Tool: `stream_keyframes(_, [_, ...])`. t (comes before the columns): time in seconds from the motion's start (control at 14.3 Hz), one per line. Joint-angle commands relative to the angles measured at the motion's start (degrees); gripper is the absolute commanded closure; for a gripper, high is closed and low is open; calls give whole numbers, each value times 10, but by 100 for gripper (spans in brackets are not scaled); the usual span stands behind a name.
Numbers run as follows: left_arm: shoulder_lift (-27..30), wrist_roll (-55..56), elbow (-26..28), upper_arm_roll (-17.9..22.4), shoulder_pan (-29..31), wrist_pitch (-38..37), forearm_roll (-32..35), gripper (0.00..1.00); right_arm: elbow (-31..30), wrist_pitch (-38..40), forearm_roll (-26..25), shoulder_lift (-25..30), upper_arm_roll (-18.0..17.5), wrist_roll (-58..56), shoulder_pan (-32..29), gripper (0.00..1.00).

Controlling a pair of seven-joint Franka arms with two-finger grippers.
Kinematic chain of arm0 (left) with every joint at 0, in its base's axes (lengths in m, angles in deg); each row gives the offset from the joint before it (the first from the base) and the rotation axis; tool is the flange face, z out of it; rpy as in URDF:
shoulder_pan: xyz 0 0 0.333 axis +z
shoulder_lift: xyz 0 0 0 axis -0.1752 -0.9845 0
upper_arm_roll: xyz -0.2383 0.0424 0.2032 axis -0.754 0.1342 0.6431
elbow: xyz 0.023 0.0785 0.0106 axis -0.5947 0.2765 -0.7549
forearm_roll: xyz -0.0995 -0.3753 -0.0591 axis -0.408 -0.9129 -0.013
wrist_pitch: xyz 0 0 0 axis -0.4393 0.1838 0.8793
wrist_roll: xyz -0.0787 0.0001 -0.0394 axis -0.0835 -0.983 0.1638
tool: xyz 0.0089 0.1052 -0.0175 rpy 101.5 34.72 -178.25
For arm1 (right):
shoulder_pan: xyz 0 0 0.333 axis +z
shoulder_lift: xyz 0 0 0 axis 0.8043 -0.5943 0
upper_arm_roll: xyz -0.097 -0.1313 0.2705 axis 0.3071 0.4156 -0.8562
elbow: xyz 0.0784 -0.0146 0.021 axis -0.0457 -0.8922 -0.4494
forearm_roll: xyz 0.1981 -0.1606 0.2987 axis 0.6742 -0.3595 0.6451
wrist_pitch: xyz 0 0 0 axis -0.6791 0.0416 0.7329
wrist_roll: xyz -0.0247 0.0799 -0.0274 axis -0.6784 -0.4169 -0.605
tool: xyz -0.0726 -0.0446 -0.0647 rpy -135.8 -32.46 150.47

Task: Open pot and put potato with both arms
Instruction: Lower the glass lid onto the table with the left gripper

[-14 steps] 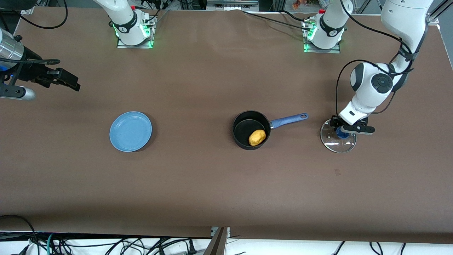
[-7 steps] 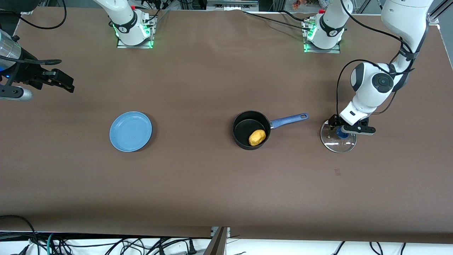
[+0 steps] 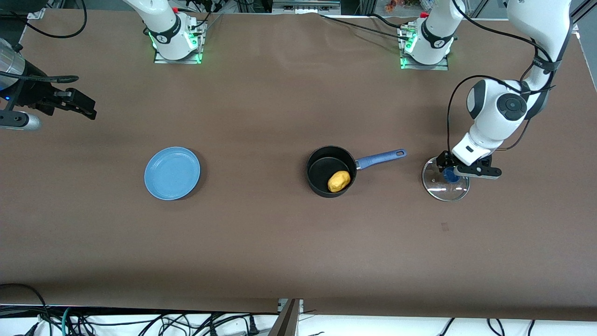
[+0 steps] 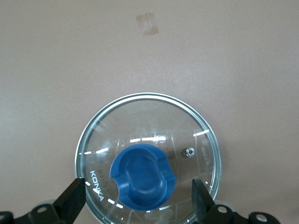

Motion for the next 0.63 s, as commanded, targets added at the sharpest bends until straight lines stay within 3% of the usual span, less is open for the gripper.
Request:
stream_keyframes(0.0, [20,5,-29,-7,0,-61,15,0,11,14,20,0,-4,-7,-6,0])
stream_keyframes(0.35, [62,21,-105,-37,0,-212,8,0,11,14,20,0,-5,-6,-6,0])
stream_keyframes(0.56, [128,10,-162,-43,1,-383,8,0,11,14,20,0,-4,-6,-6,0])
